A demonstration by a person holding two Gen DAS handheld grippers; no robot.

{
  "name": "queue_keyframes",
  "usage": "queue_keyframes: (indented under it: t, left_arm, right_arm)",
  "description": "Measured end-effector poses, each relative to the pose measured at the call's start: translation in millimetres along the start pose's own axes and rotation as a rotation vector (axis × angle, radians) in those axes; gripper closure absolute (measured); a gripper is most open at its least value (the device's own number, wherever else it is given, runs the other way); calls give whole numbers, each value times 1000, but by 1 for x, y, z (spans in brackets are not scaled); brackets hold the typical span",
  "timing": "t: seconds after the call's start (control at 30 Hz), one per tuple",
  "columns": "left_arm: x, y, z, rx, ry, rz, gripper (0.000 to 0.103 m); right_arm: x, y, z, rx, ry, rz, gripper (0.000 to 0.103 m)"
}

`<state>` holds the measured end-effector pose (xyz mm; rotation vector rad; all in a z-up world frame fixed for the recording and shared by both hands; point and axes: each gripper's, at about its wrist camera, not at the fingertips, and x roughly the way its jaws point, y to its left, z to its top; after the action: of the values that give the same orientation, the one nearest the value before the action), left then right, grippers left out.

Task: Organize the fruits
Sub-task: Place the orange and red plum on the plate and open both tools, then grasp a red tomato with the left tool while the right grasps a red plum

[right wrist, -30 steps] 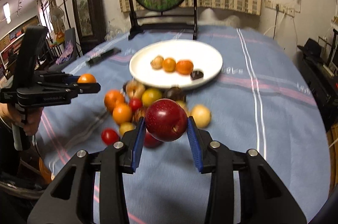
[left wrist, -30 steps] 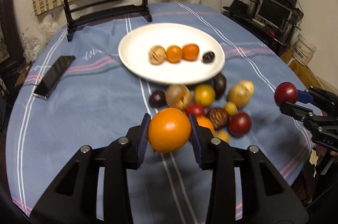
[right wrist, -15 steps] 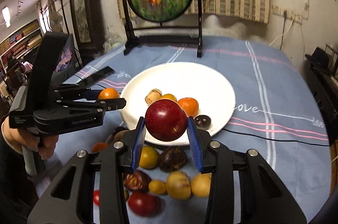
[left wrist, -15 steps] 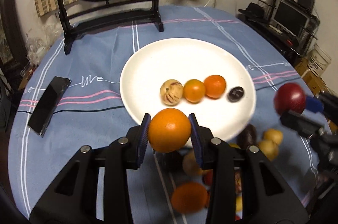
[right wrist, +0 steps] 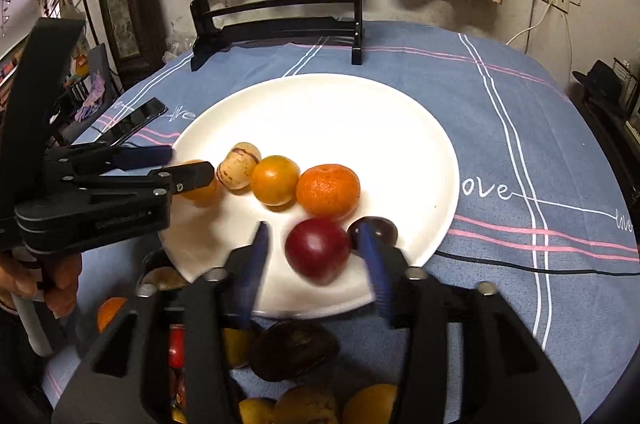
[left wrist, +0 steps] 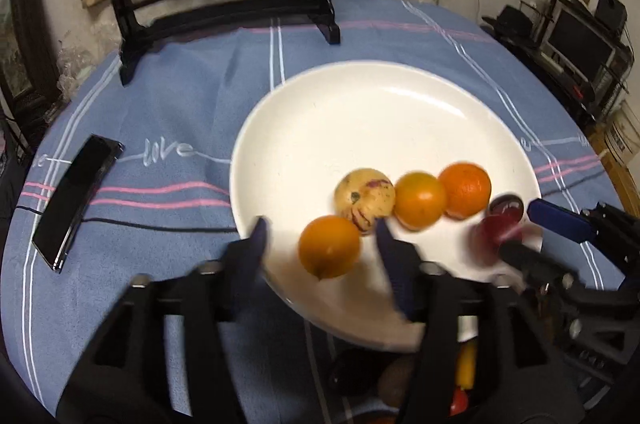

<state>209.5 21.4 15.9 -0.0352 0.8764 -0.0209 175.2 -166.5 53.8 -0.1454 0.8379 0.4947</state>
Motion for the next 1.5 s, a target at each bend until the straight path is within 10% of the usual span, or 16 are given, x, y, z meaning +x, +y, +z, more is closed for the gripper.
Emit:
queue_keyframes:
  t: [1.5]
  left_arm:
    - [-107, -22, -147, 21, 35, -38, 14]
  right_arm:
    - [-118, -21, -142, 199, -23, 13, 34]
